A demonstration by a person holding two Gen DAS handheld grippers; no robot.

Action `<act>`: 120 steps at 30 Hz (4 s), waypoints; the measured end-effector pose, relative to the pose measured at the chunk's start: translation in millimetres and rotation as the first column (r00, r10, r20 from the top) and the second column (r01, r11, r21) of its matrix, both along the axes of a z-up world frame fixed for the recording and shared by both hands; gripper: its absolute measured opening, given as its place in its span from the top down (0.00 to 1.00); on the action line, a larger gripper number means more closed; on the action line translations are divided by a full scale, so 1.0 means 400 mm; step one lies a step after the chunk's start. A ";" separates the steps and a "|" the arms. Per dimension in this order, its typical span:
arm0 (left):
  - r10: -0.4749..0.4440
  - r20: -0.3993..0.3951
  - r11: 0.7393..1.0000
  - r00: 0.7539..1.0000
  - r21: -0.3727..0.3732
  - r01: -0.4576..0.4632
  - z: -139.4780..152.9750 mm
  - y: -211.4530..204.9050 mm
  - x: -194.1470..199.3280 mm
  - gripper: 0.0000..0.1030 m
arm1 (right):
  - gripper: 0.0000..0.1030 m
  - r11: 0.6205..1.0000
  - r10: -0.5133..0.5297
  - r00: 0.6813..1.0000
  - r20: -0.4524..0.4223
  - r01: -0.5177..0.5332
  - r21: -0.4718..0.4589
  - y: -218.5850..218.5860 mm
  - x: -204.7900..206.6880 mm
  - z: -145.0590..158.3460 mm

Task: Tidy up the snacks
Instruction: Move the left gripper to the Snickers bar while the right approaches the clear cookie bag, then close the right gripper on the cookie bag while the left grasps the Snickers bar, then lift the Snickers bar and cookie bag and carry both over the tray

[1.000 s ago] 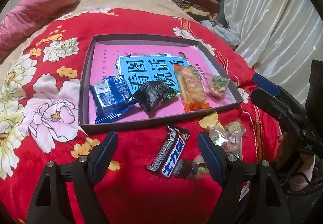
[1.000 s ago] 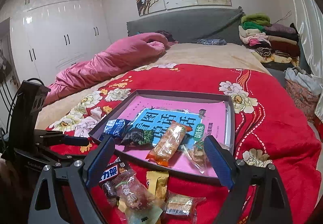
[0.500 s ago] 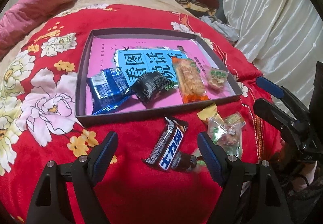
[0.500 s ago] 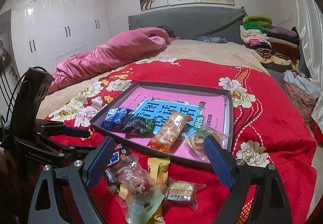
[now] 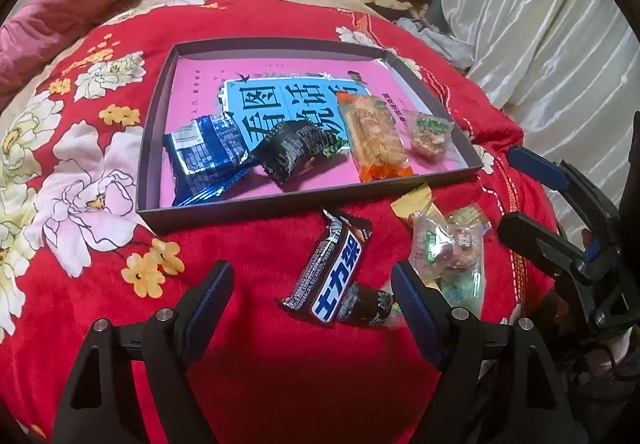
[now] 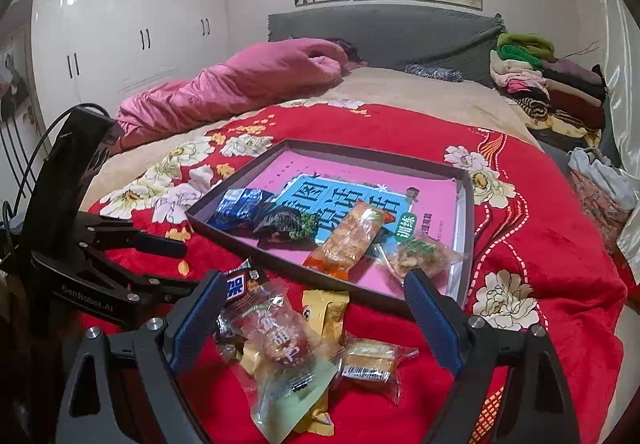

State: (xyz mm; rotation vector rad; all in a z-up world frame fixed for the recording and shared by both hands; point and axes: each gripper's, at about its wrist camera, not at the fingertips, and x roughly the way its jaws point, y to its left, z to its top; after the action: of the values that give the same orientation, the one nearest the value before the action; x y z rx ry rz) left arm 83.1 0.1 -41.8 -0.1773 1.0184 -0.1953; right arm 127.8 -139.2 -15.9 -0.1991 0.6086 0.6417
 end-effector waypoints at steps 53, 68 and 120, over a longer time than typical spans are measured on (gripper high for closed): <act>-0.004 -0.046 0.999 0.999 0.040 0.005 -0.065 -0.037 0.043 0.25 | 0.61 0.994 0.028 0.987 -0.155 -0.044 -0.102 0.022 0.079 -0.113; -0.006 -0.061 0.997 0.998 0.072 0.011 -0.082 -0.032 0.052 0.70 | 0.61 0.999 0.005 0.983 -0.184 -0.015 -0.051 0.003 0.097 -0.110; 0.094 0.109 0.995 0.990 -0.036 -0.091 0.091 0.015 0.040 0.70 | 0.61 0.991 -0.031 0.998 -0.058 0.039 0.127 -0.052 0.098 -0.020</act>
State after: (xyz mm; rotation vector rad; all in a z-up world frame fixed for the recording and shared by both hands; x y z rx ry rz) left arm 99.3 6.0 -5.5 -0.2390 0.8951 -0.1348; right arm 167.1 -159.9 -23.9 -0.0502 0.6208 0.6519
